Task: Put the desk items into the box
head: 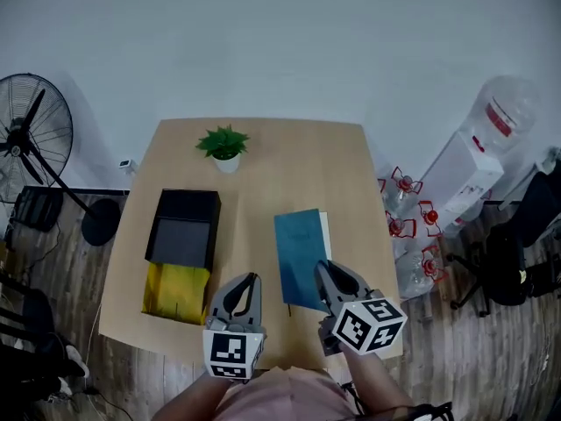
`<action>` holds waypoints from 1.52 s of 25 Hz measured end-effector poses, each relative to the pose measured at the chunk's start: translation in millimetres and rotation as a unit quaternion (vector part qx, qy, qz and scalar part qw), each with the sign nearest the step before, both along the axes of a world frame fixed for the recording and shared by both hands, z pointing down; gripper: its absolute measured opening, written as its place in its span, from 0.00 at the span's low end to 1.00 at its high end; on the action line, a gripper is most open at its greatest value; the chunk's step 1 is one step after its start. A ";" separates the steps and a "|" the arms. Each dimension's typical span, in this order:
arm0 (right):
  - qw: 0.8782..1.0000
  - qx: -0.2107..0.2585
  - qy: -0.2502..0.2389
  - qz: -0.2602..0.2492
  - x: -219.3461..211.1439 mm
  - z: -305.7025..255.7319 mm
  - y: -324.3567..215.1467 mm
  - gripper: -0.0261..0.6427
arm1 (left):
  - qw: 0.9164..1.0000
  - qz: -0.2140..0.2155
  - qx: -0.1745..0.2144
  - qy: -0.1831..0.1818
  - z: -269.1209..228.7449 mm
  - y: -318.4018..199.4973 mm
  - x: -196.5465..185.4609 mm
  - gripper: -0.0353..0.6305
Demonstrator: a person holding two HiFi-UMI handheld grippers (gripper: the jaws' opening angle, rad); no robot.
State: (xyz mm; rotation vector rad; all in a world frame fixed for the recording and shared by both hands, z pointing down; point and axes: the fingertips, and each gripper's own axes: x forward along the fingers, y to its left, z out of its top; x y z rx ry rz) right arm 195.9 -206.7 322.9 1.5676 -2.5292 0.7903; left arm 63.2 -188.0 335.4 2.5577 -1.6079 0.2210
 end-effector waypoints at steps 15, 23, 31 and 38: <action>0.999 0.039 -0.007 -0.034 -28.5 -26.6 58.2 0.09 | 0.998 -0.045 0.038 0.001 -28.5 58.5 -26.1 0.08; 0.997 0.038 0.003 -0.072 -36.7 -19.7 120.4 0.09 | 0.996 -0.082 0.045 -0.010 -40.5 123.7 -29.9 0.08; 0.995 0.039 -0.006 -0.096 -48.4 -12.7 155.3 0.09 | 0.991 -0.119 0.041 -0.035 -41.6 164.3 -46.9 0.08; 0.993 0.039 -0.004 -0.113 -68.5 -9.5 157.2 0.09 | 0.988 -0.143 0.046 -0.036 -41.7 173.3 -69.4 0.08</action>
